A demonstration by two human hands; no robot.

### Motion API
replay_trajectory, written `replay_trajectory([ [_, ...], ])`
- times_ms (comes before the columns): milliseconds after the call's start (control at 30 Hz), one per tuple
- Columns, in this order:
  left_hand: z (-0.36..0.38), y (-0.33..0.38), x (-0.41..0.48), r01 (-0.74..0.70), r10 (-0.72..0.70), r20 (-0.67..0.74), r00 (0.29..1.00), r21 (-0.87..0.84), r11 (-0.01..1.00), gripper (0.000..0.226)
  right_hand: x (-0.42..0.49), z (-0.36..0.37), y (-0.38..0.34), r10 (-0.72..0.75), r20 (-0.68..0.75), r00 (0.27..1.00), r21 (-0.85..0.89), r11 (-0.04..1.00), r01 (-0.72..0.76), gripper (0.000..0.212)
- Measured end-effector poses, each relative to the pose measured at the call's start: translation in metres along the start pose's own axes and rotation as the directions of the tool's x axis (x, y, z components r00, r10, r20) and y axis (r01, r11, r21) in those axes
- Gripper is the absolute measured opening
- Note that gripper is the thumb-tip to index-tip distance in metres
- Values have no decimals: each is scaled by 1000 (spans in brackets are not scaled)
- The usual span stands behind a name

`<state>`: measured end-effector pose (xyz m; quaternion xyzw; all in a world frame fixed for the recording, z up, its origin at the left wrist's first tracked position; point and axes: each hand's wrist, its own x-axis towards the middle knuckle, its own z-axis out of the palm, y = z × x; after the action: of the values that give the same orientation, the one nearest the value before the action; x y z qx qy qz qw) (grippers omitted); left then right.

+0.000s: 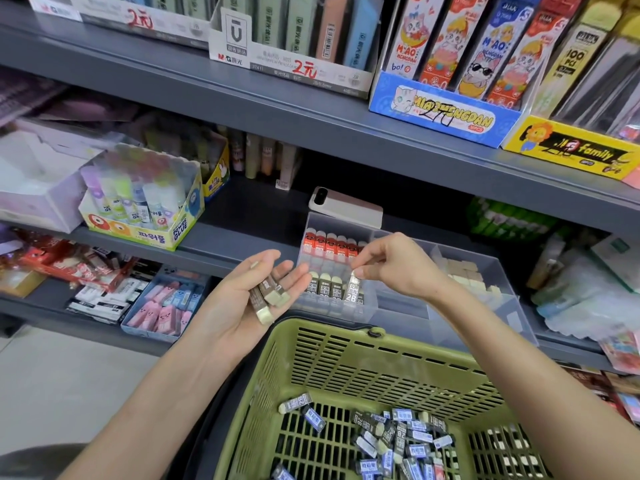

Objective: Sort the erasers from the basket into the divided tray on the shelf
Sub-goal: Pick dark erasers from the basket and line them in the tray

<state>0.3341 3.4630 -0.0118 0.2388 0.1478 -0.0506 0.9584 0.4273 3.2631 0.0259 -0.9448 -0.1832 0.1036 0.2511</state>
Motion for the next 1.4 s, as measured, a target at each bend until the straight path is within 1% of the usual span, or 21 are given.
replay_trajectory([
  [100,1,0,-1,-1,1,2,1000,9,1000,31,0,2,-1,-10,-6,1000,-43,999,9,7],
  [233,1,0,-1,8,-8,2,1000,16,1000,30,0,-5,-1,-2,-38,999,-64,998,0,6],
  [367,1,0,-2,11,-11,1,1000,19,1000,28,-4,6,-4,-46,-67,997,-175,984,34,4],
  [500,3,-1,-3,20,-21,6,1000,17,1000,30,-4,20,-2,-69,-150,986,-176,984,42,2],
  [533,3,-1,-4,24,-24,8,1000,16,1000,30,-3,24,0,-84,-170,982,-224,973,45,3],
  [600,4,-1,-4,31,-32,9,999,13,999,30,-1,31,1,-156,-185,970,-384,920,75,7],
  [667,4,-2,-5,37,-37,13,999,10,999,31,0,36,1,-218,-155,964,-512,852,110,10],
  [767,5,-3,-6,46,-46,27,999,3,999,33,-1,34,-1,-241,-117,963,-599,791,125,13],
  [800,6,-3,-6,50,-49,30,998,-6,999,33,-3,32,-3,-261,-131,956,-627,769,124,13],
  [833,6,-4,-6,54,-53,32,998,-20,998,34,-6,31,-6,-307,-178,935,-632,764,131,13],
  [867,7,-4,-7,58,-57,33,998,-33,998,33,-12,30,-9,-350,-253,902,-592,793,142,13],
  [900,8,-4,-7,60,-58,35,998,-43,997,34,-19,29,-14,-365,-335,869,-494,853,169,15],
  [933,9,-4,-7,60,-58,38,998,-51,997,34,-28,27,-22,-362,-384,849,-341,910,234,18],
  [967,10,-4,-7,60,-58,43,997,-57,997,34,-37,26,-33,-371,-382,846,-182,928,325,20],
  [1000,11,-5,-8,63,-60,48,997,-59,996,34,-46,27,-42,-410,-345,844,-104,911,400,23],
  [1067,11,-6,-10,76,-73,61,995,-42,996,36,-58,32,-55,-488,-271,830,-151,873,464,35],
  [1100,11,-6,-12,90,-89,72,993,-15,996,38,-61,33,-60,-466,-242,851,-140,885,445,39],
  [1167,11,-5,-15,110,-115,98,988,56,992,44,-63,32,-63,-373,-197,907,-11,926,379,38],
  [1267,13,-2,-18,101,-114,139,984,98,990,58,-64,30,-65,-329,-20,944,221,920,325,36],
  [1333,17,-3,-20,87,-104,130,986,130,988,68,-62,27,-67,-219,59,974,393,902,180,42],
  [1400,20,-7,-22,63,-88,120,989,204,977,77,-60,25,-66,-125,64,990,509,858,75,42],
])
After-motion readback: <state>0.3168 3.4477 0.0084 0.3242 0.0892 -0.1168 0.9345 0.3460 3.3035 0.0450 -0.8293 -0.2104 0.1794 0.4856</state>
